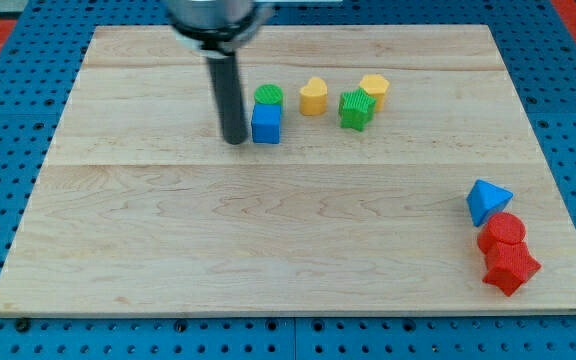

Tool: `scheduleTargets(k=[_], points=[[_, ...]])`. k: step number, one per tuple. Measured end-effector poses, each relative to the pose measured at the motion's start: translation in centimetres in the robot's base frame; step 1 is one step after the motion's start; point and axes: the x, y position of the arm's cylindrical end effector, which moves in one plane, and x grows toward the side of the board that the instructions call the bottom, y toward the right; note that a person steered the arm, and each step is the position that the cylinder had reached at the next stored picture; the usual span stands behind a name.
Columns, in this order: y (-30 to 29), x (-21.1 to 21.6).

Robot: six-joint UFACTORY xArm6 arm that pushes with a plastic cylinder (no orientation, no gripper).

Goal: Point your arm to the bottom right

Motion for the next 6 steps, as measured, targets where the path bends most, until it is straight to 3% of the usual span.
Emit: scheduleTargets(k=[2,3,5,6], points=[[4.9,-0.4],[6.8,2.4],[29.4,4.0],[36.2,10.6]])
